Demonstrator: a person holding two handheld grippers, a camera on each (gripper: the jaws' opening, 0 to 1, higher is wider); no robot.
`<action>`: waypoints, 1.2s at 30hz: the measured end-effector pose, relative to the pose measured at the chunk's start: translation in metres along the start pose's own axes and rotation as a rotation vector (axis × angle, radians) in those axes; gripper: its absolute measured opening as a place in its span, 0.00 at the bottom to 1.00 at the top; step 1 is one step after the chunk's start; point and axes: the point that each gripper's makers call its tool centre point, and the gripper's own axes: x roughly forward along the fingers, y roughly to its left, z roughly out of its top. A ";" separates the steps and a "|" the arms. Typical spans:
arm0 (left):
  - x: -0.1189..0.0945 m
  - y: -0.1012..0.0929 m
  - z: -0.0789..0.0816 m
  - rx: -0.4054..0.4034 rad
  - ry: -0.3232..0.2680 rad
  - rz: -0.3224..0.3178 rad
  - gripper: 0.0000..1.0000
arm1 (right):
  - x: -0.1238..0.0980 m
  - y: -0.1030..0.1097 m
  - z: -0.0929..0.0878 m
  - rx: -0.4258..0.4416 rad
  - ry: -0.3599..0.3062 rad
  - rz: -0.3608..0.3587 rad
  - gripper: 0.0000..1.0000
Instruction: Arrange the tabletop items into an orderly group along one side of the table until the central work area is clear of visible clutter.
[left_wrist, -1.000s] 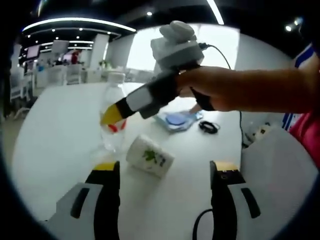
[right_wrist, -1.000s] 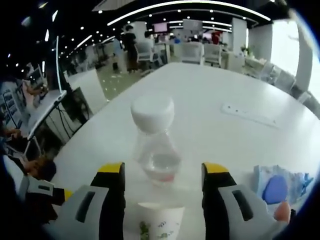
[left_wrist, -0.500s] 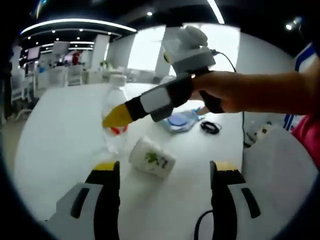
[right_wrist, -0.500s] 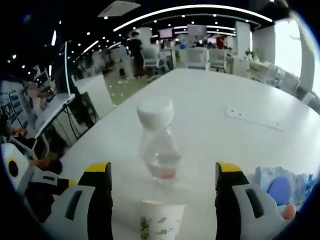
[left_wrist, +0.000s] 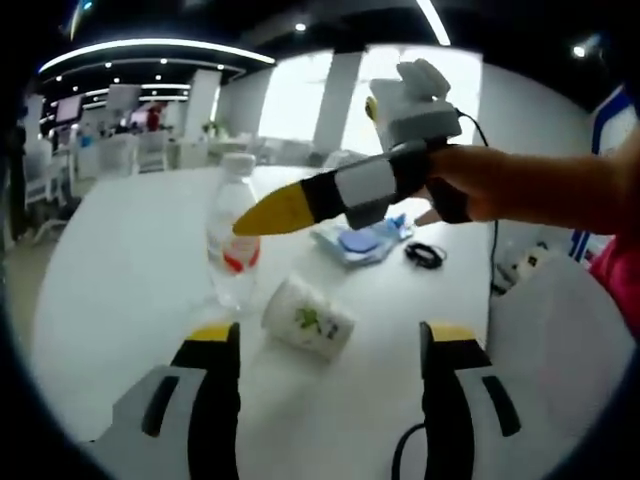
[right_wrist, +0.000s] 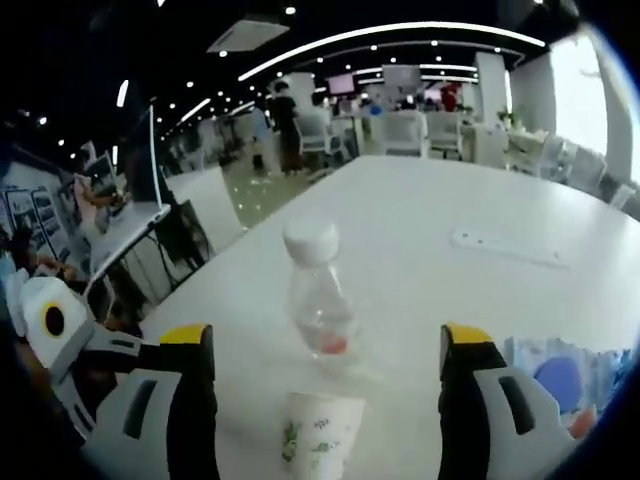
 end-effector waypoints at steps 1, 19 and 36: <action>0.000 0.000 0.000 0.000 0.000 0.001 0.70 | -0.001 0.000 0.001 -0.001 -0.003 0.002 0.92; 0.000 0.004 0.011 -0.001 -0.011 0.033 0.70 | -0.079 0.002 -0.005 -0.062 -0.091 0.072 0.92; 0.008 0.022 0.031 -0.015 -0.031 0.093 0.69 | -0.157 0.013 -0.074 -0.063 -0.059 0.107 0.92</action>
